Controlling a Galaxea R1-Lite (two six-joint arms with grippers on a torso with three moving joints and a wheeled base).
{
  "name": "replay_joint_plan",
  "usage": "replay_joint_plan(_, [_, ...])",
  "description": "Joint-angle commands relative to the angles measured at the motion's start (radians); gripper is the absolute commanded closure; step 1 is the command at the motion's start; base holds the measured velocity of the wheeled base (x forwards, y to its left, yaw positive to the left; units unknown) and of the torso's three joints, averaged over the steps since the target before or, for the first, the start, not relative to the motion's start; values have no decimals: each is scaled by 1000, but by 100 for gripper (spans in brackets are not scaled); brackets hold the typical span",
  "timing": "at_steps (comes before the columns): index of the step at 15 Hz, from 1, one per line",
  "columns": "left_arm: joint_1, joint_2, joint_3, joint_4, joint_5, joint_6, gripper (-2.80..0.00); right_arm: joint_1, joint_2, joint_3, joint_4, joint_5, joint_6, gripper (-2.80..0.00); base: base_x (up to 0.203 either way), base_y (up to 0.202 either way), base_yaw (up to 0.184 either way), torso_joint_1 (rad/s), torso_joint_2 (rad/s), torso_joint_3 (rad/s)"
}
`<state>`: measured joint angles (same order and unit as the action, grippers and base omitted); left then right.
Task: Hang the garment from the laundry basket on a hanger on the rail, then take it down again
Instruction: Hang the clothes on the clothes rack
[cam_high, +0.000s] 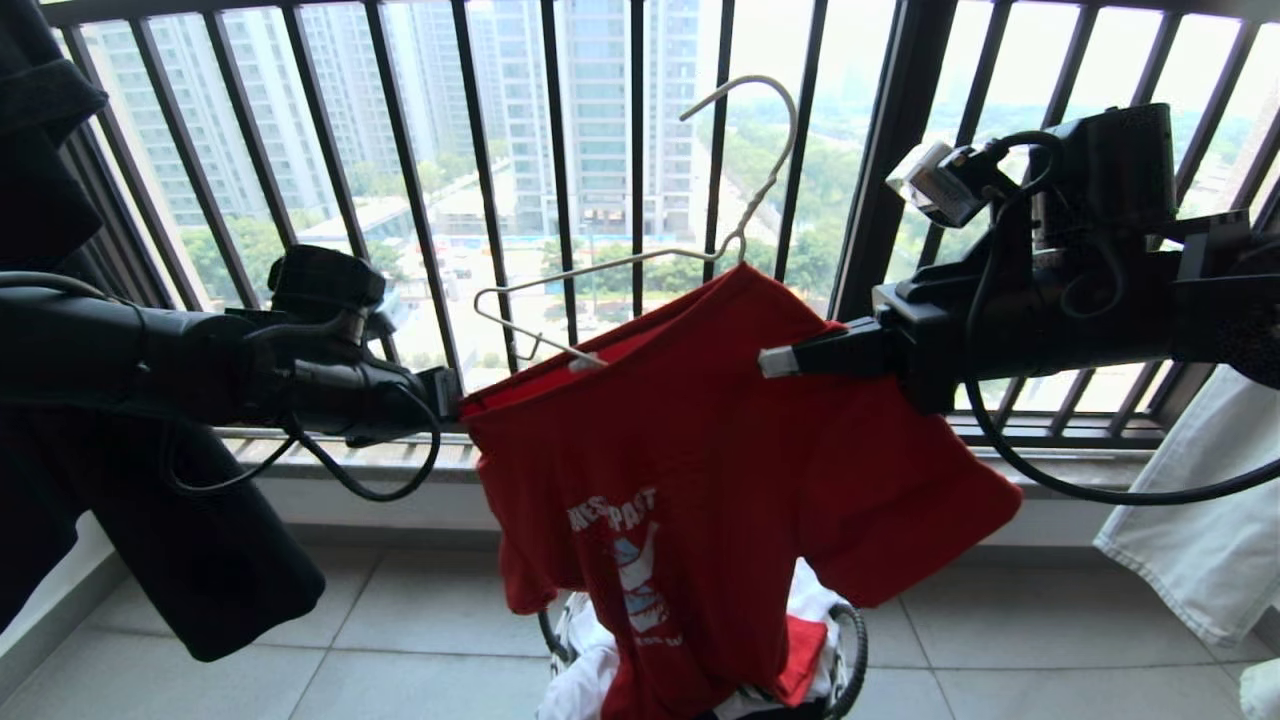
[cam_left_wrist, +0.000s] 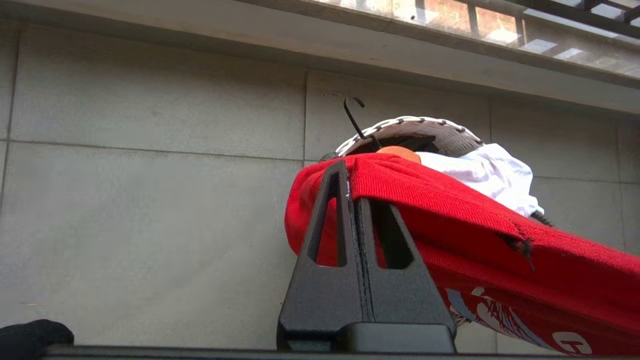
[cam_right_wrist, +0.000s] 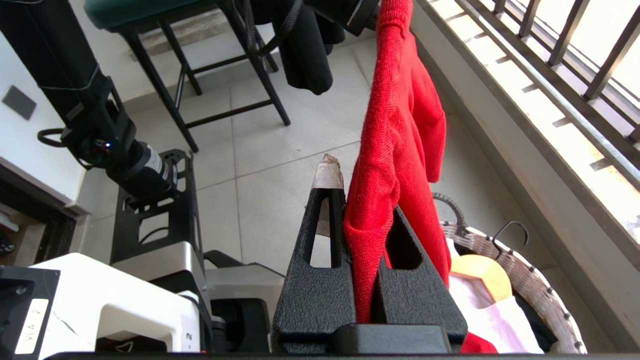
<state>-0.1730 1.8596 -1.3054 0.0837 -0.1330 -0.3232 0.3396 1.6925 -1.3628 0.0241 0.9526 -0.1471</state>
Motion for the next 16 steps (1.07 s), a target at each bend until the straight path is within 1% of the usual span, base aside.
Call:
replay_joint_plan(1, [4, -51, -38, 20, -4, -1, 0, 0, 28, -1, -14, 3, -1, 0, 0, 0, 0, 0, 0, 0])
replay_joint_plan(4, [12, -69, -59, 32, -4, 9, 0, 1, 30, 1, -16, 3, -3, 0, 0, 0, 0, 0, 0, 0])
replay_joint_plan(7, [36, -81, -177, 154, -4, 13, 0, 3, 32, 1, -16, 5, -25, 0, 0, 0, 0, 0, 0, 0])
replay_joint_plan(10, [51, -71, -275, 195, -4, 11, 0, 3, 30, 4, -16, 5, -32, 0, 0, 0, 0, 0, 0, 0])
replay_joint_plan(13, [52, -67, -365, 292, -5, 11, 0, 3, 37, 3, -16, 5, -34, 0, 0, 0, 0, 0, 0, 0])
replay_joint_plan(16, [50, -87, -390, 301, -6, 9, 0, 1, 59, 1, -16, 3, -46, 0, 0, 0, 0, 0, 0, 0])
